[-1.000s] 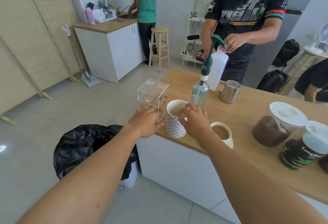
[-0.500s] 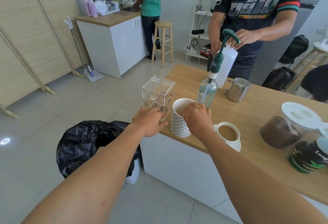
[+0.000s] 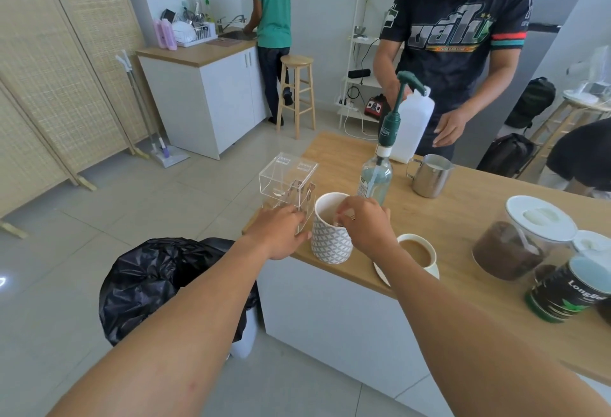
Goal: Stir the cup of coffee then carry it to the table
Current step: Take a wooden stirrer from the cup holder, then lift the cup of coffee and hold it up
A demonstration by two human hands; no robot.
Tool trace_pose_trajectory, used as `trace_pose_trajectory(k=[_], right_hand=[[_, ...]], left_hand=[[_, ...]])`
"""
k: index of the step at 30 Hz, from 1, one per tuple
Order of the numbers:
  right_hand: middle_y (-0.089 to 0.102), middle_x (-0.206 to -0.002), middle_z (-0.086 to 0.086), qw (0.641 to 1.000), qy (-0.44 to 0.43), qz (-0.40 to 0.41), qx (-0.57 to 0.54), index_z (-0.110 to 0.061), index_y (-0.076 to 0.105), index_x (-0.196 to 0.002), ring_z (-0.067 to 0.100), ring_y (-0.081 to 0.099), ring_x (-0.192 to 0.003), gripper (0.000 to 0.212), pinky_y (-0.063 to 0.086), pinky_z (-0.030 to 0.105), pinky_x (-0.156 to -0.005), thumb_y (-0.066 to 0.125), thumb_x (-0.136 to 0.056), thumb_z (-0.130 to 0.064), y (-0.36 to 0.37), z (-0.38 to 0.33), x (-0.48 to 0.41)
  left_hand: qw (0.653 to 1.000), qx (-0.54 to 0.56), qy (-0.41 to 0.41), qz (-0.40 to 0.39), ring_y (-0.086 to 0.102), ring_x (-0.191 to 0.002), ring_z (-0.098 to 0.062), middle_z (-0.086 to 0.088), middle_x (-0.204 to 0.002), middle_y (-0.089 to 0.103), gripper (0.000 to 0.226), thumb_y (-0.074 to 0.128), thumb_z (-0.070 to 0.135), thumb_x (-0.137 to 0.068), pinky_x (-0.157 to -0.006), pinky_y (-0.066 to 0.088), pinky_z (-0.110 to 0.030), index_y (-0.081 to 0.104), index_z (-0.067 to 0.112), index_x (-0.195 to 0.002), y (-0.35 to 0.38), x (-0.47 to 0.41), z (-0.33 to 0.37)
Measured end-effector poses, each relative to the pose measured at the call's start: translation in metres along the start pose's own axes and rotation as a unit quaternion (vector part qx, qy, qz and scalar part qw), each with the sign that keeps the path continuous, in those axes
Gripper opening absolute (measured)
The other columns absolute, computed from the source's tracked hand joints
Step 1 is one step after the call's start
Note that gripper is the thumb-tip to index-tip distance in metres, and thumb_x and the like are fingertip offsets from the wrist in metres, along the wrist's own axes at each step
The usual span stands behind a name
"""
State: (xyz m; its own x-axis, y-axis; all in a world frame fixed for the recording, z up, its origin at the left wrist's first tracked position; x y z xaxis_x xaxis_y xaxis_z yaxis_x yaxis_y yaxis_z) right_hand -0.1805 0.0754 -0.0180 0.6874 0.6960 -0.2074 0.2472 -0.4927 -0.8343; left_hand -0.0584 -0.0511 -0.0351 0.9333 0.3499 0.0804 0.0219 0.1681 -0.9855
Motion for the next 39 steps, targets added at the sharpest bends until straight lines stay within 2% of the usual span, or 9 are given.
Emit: trace_pose_trajectory(k=[5,9,12,17,21,27,32,37,39], right_hand=[[0.065,-0.095,-0.012,0.994,0.022,0.03,-0.103,-0.022,0.066,-0.097,0.014,0.058,-0.097,0.005,0.042,0.036,-0.089,0.062,-0.093,-0.024,-0.029,0.0,-0.001],[0.067,-0.092,-0.006,0.98,0.076,0.054,-0.175,-0.026,0.057,-0.095,0.012,0.066,-0.084,0.002,0.052,0.028,-0.068,0.056,-0.097,-0.026,-0.059,0.01,0.0],[0.07,-0.085,-0.008,0.961,0.11,0.101,-0.233,-0.029,0.051,-0.09,-0.001,0.068,-0.067,0.01,0.049,0.02,-0.054,0.052,-0.1,-0.025,-0.087,0.021,0.004],[0.071,-0.082,-0.001,0.936,0.143,0.149,-0.286,-0.017,0.052,-0.102,0.01,0.072,-0.075,0.006,0.06,0.03,-0.071,0.047,-0.101,-0.014,-0.131,0.046,0.019],[0.067,-0.085,-0.004,0.944,0.152,0.179,-0.233,-0.017,0.051,-0.109,0.007,0.066,-0.074,0.009,0.054,0.018,-0.056,0.051,-0.1,-0.014,-0.169,0.068,0.042],[0.065,-0.099,0.005,0.937,0.205,0.198,-0.201,-0.023,0.048,-0.111,0.02,0.064,-0.086,0.014,0.056,0.029,-0.065,0.052,-0.099,-0.015,-0.202,0.11,0.085],[0.064,-0.091,-0.001,0.935,0.234,0.201,-0.173,-0.019,0.052,-0.122,0.013,0.061,-0.075,0.023,0.05,0.027,-0.058,0.053,-0.099,-0.016,-0.213,0.144,0.109],[0.061,-0.075,-0.008,0.934,0.243,0.196,-0.176,-0.022,0.054,-0.114,0.007,0.056,-0.067,0.017,0.042,0.023,-0.054,0.05,-0.099,-0.016,-0.198,0.174,0.115],[0.064,-0.074,-0.002,0.936,0.237,0.18,-0.189,-0.02,0.053,-0.112,0.011,0.057,-0.066,0.016,0.044,0.026,-0.057,0.048,-0.098,-0.014,-0.186,0.185,0.111]], left_hand=[[1.0,-0.002,-0.006,0.005,0.052,-0.122,-0.027,-0.004,-0.133,0.054,0.045,0.044,0.048,-0.098,-0.1,0.039,-0.048,0.056,0.017,-0.128,-0.013,0.001,0.007],[1.0,0.005,0.006,0.02,0.047,-0.129,-0.025,-0.003,-0.138,0.05,0.045,0.045,0.045,-0.098,-0.105,0.037,-0.049,0.053,0.019,-0.133,-0.027,0.003,0.025],[1.0,0.001,0.013,0.027,0.044,-0.133,-0.026,-0.004,-0.143,0.047,0.046,0.045,0.043,-0.099,-0.108,0.034,-0.048,0.05,0.019,-0.138,-0.035,0.005,0.043],[0.999,-0.013,0.029,0.034,0.042,-0.133,-0.027,-0.006,-0.144,0.046,0.047,0.044,0.043,-0.1,-0.109,0.033,-0.047,0.048,0.017,-0.139,-0.048,0.009,0.073],[0.998,-0.007,0.05,0.044,0.047,-0.128,-0.027,-0.003,-0.141,0.049,0.046,0.044,0.043,-0.099,-0.108,0.034,-0.046,0.048,0.018,-0.138,-0.054,0.011,0.101],[0.995,0.004,0.088,0.044,0.052,-0.121,-0.025,0.002,-0.134,0.053,0.042,0.045,0.044,-0.099,-0.099,0.038,-0.044,0.052,0.02,-0.131,-0.046,0.013,0.151],[0.994,0.053,0.094,0.017,0.054,-0.12,-0.026,0.001,-0.143,0.047,0.046,0.05,0.04,-0.098,-0.095,0.047,-0.042,0.047,0.019,-0.139,-0.026,0.013,0.178],[0.994,0.054,0.094,-0.008,0.046,-0.133,-0.025,0.002,-0.153,0.038,0.05,0.05,0.039,-0.097,-0.102,0.043,-0.042,0.039,0.022,-0.143,0.011,0.011,0.183],[0.994,0.059,0.087,-0.023,0.047,-0.131,-0.023,0.005,-0.152,0.038,0.052,0.05,0.041,-0.097,-0.1,0.043,-0.04,0.037,0.023,-0.144,0.029,0.007,0.178]])
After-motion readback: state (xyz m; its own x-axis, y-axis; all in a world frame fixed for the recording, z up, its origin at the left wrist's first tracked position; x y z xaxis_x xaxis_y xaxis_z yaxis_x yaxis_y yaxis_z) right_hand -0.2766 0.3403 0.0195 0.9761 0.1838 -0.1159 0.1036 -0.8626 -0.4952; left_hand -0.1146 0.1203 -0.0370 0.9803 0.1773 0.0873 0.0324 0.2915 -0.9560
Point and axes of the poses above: each hand's wrist, its own x-axis away from the middle knuckle, its own y-axis out of the palm, z = x × y, the point moved 6 cm from there along -x, towards the middle knuckle
